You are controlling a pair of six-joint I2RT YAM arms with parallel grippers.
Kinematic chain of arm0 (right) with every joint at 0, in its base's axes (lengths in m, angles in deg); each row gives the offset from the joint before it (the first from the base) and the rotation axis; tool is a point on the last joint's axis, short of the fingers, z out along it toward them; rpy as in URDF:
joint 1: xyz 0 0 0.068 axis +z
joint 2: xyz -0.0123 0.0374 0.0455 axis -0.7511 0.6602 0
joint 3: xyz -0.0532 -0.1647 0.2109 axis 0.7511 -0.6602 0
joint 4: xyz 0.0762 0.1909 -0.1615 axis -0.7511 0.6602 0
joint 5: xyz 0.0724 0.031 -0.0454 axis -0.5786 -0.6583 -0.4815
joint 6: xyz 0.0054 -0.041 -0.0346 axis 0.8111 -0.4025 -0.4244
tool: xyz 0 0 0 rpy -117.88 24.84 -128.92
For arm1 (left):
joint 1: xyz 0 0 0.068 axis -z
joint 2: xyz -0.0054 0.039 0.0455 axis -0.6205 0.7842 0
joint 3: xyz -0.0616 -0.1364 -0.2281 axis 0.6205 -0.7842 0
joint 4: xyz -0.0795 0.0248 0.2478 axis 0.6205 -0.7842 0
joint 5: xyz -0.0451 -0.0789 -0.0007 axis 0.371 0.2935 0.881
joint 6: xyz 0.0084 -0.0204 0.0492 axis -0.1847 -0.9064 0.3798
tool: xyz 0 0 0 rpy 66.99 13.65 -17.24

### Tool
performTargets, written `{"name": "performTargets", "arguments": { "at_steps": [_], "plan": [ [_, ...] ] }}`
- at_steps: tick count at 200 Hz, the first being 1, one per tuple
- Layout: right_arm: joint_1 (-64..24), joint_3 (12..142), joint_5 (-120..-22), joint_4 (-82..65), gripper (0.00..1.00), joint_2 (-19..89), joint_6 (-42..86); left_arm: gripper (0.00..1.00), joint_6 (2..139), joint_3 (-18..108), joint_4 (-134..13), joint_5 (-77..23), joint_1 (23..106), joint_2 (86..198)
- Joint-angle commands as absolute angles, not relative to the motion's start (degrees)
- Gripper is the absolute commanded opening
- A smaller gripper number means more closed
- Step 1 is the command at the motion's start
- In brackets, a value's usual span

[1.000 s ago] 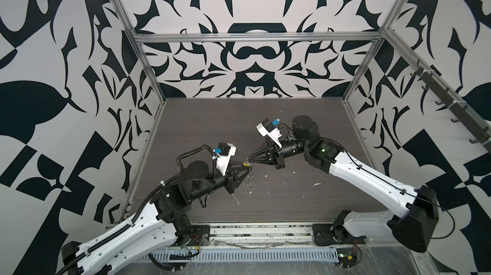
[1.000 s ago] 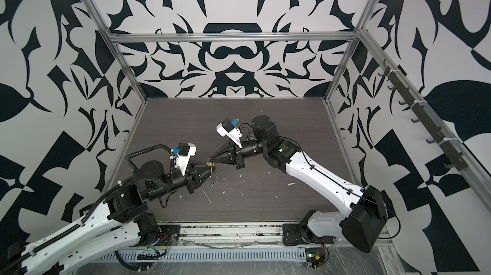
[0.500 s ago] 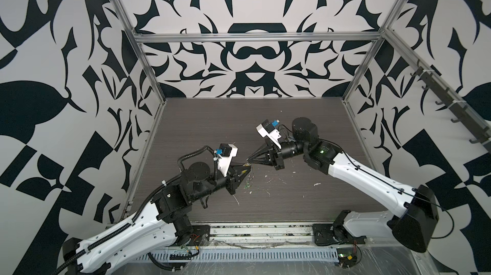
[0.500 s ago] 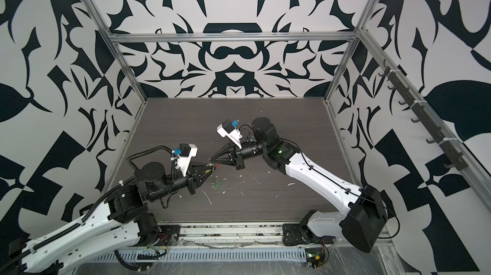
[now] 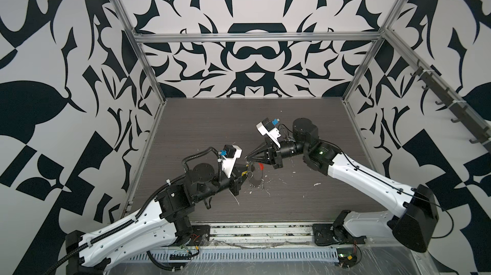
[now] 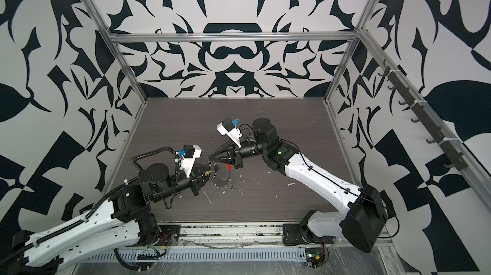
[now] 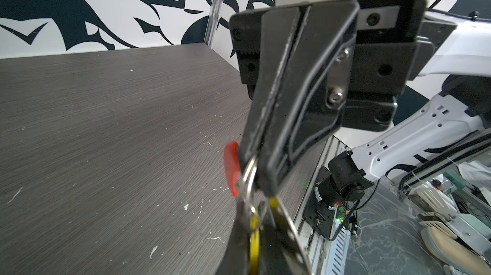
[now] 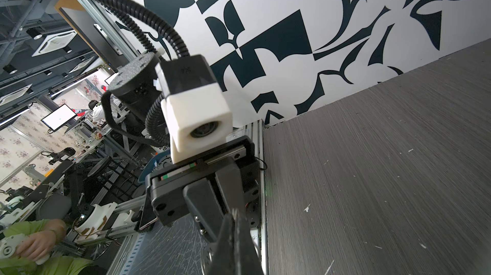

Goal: Remove the keys from the keyring

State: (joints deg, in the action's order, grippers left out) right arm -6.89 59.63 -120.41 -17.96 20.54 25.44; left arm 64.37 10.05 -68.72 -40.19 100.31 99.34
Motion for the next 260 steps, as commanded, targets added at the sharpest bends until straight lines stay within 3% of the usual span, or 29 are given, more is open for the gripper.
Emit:
{"name": "performTargets", "arguments": {
  "at_steps": [1, 178, 260],
  "plan": [
    [-7.2, 59.62, -119.17, -25.19, 0.0, 18.99, 27.39, 0.0, 64.78, 10.71, -67.29, -40.28, 101.44, 99.93],
    [-7.21, 56.28, -118.8, -32.5, 0.0, 20.14, 31.21, 0.0, 66.73, 11.9, -62.89, -40.46, 104.12, 102.7],
    [-9.14, 51.49, -108.24, -22.52, 0.0, 12.04, 24.69, 0.0, 62.76, 9.27, -66.64, -43.66, 104.19, 98.48]
  ]
}}
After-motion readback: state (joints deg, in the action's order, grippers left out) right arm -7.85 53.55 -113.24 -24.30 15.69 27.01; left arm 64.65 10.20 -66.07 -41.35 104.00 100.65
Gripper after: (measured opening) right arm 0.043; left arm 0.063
